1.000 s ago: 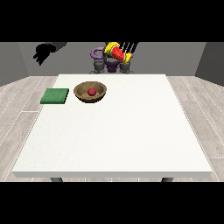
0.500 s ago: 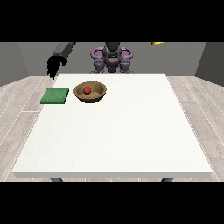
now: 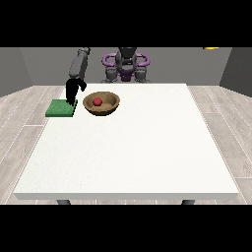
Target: Pick the cup and pour the ball into the bowl, then pick the bowl and place it on the pad
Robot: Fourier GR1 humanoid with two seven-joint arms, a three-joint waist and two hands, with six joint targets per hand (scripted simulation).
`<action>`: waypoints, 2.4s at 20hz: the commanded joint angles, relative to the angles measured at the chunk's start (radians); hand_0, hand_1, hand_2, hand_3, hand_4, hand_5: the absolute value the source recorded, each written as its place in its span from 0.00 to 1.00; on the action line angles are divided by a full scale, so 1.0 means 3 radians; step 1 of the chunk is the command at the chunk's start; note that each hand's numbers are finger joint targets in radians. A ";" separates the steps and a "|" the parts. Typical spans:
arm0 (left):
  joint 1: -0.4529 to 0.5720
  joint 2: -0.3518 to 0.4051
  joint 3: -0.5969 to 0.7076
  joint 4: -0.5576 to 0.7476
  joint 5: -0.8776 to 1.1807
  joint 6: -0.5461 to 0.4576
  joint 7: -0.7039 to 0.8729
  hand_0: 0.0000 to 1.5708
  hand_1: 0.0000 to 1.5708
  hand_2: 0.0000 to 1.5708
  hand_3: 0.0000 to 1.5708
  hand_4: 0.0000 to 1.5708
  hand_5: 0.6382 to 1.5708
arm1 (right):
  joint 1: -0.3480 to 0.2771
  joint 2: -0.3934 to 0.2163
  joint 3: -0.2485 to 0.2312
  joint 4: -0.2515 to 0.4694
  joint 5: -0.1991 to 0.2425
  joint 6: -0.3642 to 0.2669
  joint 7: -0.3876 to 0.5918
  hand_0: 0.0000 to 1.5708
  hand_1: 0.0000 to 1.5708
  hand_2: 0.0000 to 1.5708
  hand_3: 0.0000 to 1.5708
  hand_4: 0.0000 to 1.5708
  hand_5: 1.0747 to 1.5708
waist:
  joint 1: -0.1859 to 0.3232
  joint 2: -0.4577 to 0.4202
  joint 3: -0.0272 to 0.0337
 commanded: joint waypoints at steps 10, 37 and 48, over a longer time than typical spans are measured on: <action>0.0160 0.0380 0.0154 -0.0480 0.0437 -0.0182 0.0280 0.00 0.00 0.00 0.00 0.64 0.96 | -0.0504 -0.0060 -0.0043 0.1174 0.0091 0.0105 -0.0851 0.00 0.00 0.00 0.00 0.33 0.97 | 0.0004 0.0345 0.0006; 0.0304 0.0840 0.0515 -0.0459 0.0952 -0.0497 0.0191 0.00 0.00 0.00 0.00 0.70 0.94 | -0.0378 -0.0170 0.0156 0.1362 0.0473 -0.0950 -0.0685 1.00 1.00 1.00 0.98 0.59 0.88 | 0.0032 0.0679 -0.0007; 0.0514 0.0947 0.0625 -0.0070 0.0864 -0.0526 0.0102 0.00 0.00 0.00 0.00 0.76 0.96 | -0.0492 -0.0794 0.0436 0.0829 0.0580 -0.1038 0.0386 1.00 1.00 1.00 0.66 0.65 0.97 | -0.0264 0.0199 -0.0021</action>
